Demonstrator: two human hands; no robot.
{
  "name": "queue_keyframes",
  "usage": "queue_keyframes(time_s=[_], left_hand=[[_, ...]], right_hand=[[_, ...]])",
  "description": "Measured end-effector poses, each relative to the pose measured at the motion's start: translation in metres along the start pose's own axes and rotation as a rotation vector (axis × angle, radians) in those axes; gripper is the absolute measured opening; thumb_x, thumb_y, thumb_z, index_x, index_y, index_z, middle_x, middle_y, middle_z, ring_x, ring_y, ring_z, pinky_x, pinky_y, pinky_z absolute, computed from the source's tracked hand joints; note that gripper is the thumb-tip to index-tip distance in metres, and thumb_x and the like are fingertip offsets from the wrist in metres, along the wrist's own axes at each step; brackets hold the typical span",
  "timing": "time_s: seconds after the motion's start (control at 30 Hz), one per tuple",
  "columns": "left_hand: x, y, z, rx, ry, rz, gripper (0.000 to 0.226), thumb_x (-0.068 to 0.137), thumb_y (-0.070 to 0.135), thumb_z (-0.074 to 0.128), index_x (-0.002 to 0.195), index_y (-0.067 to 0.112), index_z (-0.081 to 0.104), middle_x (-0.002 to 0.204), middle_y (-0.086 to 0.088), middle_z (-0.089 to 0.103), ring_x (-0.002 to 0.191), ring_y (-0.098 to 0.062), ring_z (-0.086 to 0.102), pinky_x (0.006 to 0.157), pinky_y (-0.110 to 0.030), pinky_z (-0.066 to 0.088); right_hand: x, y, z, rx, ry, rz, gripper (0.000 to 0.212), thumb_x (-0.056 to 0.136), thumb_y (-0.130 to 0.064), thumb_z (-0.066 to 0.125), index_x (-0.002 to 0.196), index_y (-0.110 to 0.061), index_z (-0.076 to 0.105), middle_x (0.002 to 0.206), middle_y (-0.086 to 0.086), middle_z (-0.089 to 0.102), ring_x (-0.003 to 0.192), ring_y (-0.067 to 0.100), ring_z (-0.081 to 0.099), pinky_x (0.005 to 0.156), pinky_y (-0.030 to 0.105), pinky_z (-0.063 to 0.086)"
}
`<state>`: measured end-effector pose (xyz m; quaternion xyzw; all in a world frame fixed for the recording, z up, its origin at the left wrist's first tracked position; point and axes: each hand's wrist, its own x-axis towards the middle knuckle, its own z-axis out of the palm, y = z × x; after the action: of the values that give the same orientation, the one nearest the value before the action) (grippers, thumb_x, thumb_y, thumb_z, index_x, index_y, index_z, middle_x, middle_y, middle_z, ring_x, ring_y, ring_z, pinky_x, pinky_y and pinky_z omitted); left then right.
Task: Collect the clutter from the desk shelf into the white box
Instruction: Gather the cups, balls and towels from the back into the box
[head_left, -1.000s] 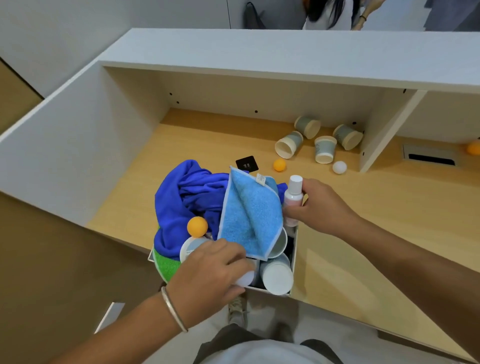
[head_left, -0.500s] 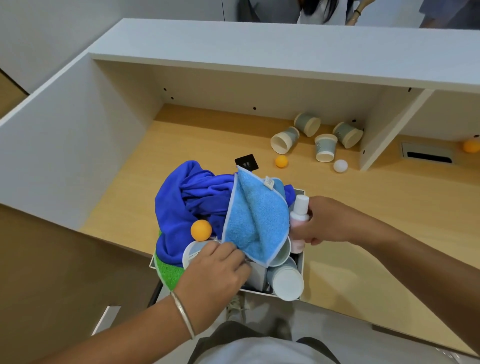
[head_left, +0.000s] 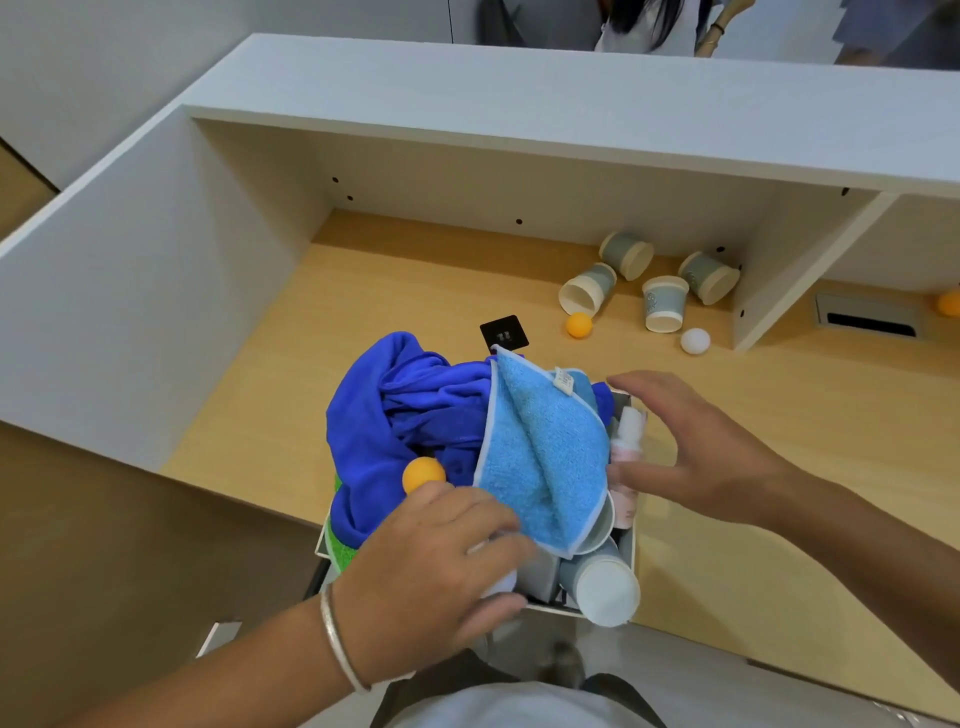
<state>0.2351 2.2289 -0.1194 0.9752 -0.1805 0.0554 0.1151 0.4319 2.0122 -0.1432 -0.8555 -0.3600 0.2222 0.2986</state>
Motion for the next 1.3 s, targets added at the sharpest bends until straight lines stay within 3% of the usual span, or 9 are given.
queue_keyframes(time_s=[0.13, 0.27, 0.53, 0.7, 0.83, 1.0, 1.1, 1.2, 1.3], left_hand=[[0.012, -0.038, -0.021, -0.088, 0.153, -0.115, 0.041, 0.086, 0.045, 0.059, 0.117, 0.02, 0.065, 0.117, 0.002, 0.064, 0.107, -0.016, 0.059, 0.086, -0.036, 0.045], [0.046, -0.093, -0.036, -0.084, 0.152, -0.281, 0.062, 0.084, 0.055, 0.05, 0.138, 0.023, 0.046, 0.138, -0.002, 0.051, 0.126, -0.02, 0.047, 0.102, -0.041, 0.039], [0.161, -0.217, 0.007, 0.058, -0.154, -0.356, 0.072, 0.085, 0.057, 0.053, 0.147, 0.028, 0.027, 0.15, -0.002, 0.035, 0.137, -0.022, 0.032, 0.111, -0.041, 0.03], [0.21, -0.255, 0.069, 0.102, -0.415, -0.333, 0.095, 0.077, 0.063, 0.06, 0.15, 0.028, 0.01, 0.158, -0.006, 0.018, 0.143, -0.027, 0.022, 0.112, -0.045, 0.027], [0.222, -0.268, 0.114, 0.099, -0.592, -0.316, 0.113, 0.068, 0.069, 0.065, 0.151, 0.025, 0.001, 0.16, -0.006, 0.006, 0.144, -0.029, 0.017, 0.112, -0.047, 0.027], [0.23, -0.275, 0.14, 0.079, -0.588, -0.245, 0.081, 0.072, 0.048, 0.073, 0.137, 0.02, 0.033, 0.129, -0.003, 0.05, 0.115, -0.027, 0.05, 0.086, -0.041, 0.049], [0.227, -0.273, 0.146, 0.113, -0.566, -0.224, 0.059, 0.078, 0.032, 0.07, 0.129, 0.02, 0.043, 0.116, -0.003, 0.06, 0.102, -0.026, 0.059, 0.068, -0.034, 0.046], [0.223, -0.271, 0.149, 0.096, -0.538, -0.238, 0.05, 0.08, 0.023, 0.066, 0.126, 0.02, 0.048, 0.114, -0.004, 0.062, 0.101, -0.027, 0.06, 0.073, -0.035, 0.05], [0.223, -0.272, 0.148, 0.084, -0.538, -0.23, 0.044, 0.081, 0.018, 0.063, 0.123, 0.022, 0.05, 0.112, -0.006, 0.061, 0.098, -0.027, 0.06, 0.075, -0.037, 0.051]], right_hand=[[0.008, -0.004, -0.007, -0.041, 0.055, -0.003, 0.076, 0.071, -0.065, 0.061, 0.138, -0.052, 0.03, 0.137, -0.034, 0.026, 0.121, -0.023, 0.023, 0.096, 0.014, 0.024], [0.028, -0.008, -0.016, -0.101, 0.152, 0.039, 0.077, 0.071, -0.071, 0.053, 0.141, -0.049, 0.029, 0.141, -0.031, 0.027, 0.124, -0.012, 0.024, 0.099, 0.024, 0.028], [0.116, 0.018, -0.017, -0.387, 0.254, 0.133, 0.083, 0.077, -0.069, 0.056, 0.147, -0.037, 0.024, 0.155, -0.004, 0.026, 0.139, 0.019, 0.029, 0.106, 0.04, 0.032], [0.178, 0.051, 0.001, -0.803, 0.084, 0.101, 0.089, 0.079, -0.061, 0.062, 0.149, -0.034, 0.013, 0.161, 0.002, 0.011, 0.147, 0.023, 0.005, 0.118, 0.048, 0.01], [0.204, 0.074, 0.013, -0.958, -0.062, 0.012, 0.087, 0.081, -0.053, 0.065, 0.15, -0.031, 0.016, 0.161, 0.006, 0.012, 0.147, 0.028, 0.005, 0.117, 0.053, 0.01], [0.218, 0.089, 0.032, -1.113, -0.196, -0.076, 0.075, 0.086, -0.05, 0.06, 0.148, -0.034, 0.021, 0.159, 0.002, 0.017, 0.147, 0.029, 0.004, 0.116, 0.05, 0.005], [0.219, 0.096, 0.041, -1.123, -0.268, -0.067, 0.072, 0.091, -0.039, 0.058, 0.149, -0.032, 0.018, 0.159, 0.002, 0.018, 0.147, 0.028, 0.004, 0.116, 0.048, 0.003], [0.219, 0.096, 0.046, -0.967, -0.299, 0.046, 0.074, 0.09, -0.02, 0.061, 0.15, -0.029, 0.017, 0.16, 0.002, 0.016, 0.147, 0.027, 0.008, 0.114, 0.043, 0.023], [0.218, 0.095, 0.047, -0.893, -0.257, 0.093, 0.072, 0.088, -0.013, 0.063, 0.148, -0.025, 0.025, 0.157, 0.005, 0.021, 0.143, 0.029, 0.018, 0.098, 0.038, 0.046]])
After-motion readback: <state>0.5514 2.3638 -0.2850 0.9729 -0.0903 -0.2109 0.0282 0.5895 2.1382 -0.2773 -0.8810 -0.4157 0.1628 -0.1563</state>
